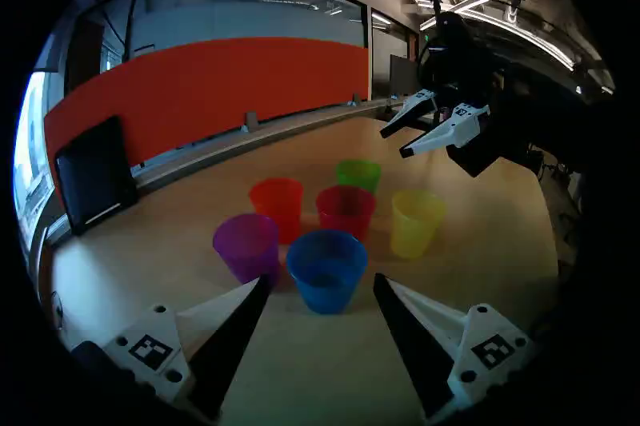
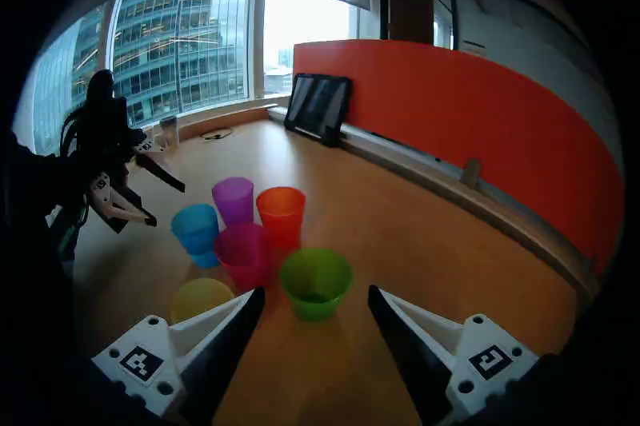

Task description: Pour water

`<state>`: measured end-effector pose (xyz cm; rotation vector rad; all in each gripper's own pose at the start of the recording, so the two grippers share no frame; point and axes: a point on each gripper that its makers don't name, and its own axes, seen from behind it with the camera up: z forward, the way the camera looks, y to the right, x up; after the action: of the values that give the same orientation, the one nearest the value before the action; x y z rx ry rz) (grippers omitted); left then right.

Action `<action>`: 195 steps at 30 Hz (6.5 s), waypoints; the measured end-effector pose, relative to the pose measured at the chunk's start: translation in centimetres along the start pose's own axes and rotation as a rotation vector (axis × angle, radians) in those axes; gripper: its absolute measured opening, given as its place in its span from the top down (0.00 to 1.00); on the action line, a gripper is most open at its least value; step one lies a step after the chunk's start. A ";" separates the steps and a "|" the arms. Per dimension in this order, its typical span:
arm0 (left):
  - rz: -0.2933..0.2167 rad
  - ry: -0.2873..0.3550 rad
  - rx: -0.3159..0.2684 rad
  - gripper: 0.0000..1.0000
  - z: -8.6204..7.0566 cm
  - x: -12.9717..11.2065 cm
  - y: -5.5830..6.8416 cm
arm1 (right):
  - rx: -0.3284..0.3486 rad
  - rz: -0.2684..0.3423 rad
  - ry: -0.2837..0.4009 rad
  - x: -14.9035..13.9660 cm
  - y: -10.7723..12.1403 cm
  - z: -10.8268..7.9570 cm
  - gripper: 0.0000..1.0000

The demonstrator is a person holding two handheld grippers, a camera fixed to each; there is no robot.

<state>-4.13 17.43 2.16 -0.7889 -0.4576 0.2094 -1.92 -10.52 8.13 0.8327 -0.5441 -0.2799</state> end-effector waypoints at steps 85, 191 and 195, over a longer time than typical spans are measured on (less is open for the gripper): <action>-0.015 -0.067 -0.039 0.15 5.7 -1.0 0.4 | 0.040 -0.006 -0.106 -4.1 0.8 6.6 0.00; 0.003 0.396 0.088 0.15 -8.7 15.0 1.2 | -0.023 -0.021 0.467 13.0 -10.3 -5.7 0.08; 0.022 0.402 0.094 0.15 -9.1 15.6 1.0 | -0.012 -0.026 0.471 13.0 -10.9 -5.5 0.08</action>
<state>13.94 17.81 0.78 -0.7219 -0.0590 0.0875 11.63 -19.86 1.36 0.8601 -0.0908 -0.1033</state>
